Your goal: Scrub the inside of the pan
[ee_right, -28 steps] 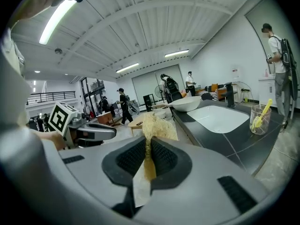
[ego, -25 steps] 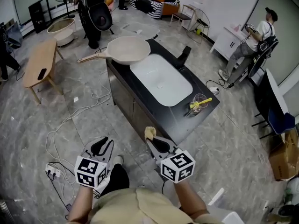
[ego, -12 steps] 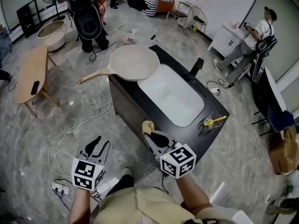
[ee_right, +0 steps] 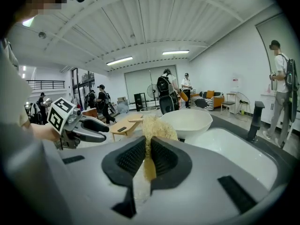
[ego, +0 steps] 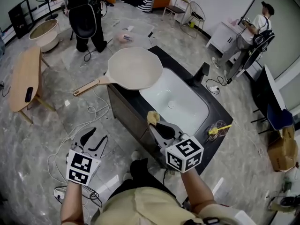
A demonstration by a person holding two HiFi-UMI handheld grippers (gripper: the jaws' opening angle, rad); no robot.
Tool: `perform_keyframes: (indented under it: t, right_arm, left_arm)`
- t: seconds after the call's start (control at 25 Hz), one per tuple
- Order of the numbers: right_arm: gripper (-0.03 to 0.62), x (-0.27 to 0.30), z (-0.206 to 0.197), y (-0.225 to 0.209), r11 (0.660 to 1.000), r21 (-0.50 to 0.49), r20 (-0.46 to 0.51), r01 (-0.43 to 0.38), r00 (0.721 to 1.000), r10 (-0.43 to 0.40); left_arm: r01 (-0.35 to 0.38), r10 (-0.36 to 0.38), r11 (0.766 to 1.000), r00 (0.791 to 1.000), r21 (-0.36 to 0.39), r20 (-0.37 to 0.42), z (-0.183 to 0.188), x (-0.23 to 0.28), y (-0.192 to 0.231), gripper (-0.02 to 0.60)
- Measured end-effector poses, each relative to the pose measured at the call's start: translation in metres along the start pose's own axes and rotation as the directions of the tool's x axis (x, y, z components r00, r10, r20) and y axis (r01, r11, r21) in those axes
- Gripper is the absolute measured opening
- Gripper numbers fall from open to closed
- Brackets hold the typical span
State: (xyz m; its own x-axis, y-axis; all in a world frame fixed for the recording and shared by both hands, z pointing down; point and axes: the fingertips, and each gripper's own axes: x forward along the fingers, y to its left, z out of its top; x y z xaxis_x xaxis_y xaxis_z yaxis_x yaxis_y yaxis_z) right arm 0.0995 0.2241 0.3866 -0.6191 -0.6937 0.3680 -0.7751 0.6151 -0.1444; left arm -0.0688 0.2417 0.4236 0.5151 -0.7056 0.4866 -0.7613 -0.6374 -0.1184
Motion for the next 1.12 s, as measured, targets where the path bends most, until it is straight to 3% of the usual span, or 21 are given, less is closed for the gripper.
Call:
perform_keyframes:
  t: [0.28, 0.6, 0.8, 1.12]
  right_arm:
    - [0.043, 0.060, 0.043, -0.055, 0.998, -0.009, 0.037, -0.056, 0.998, 0.056]
    - [0.043, 0.122, 0.080, -0.123, 0.996, -0.025, 0.009, -0.087, 0.996, 0.087]
    - [0.043, 0.148, 0.091, -0.160, 0.996, 0.004, -0.006, -0.084, 0.996, 0.084]
    - [0.043, 0.195, 0.105, -0.193, 0.999, 0.028, -0.028, -0.034, 0.999, 0.034]
  left_arm:
    - [-0.004, 0.013, 0.995, 0.996, 0.098, -0.088, 0.026, 0.065, 0.045, 0.179]
    - [0.015, 0.008, 0.988, 0.989, 0.151, -0.150, 0.071, 0.145, 0.101, 0.181]
    - [0.011, 0.035, 0.983, 0.968, 0.181, -0.248, 0.071, 0.177, 0.125, 0.199]
    - [0.096, -0.021, 0.973, 0.943, 0.211, -0.332, 0.069, 0.211, 0.159, 0.212]
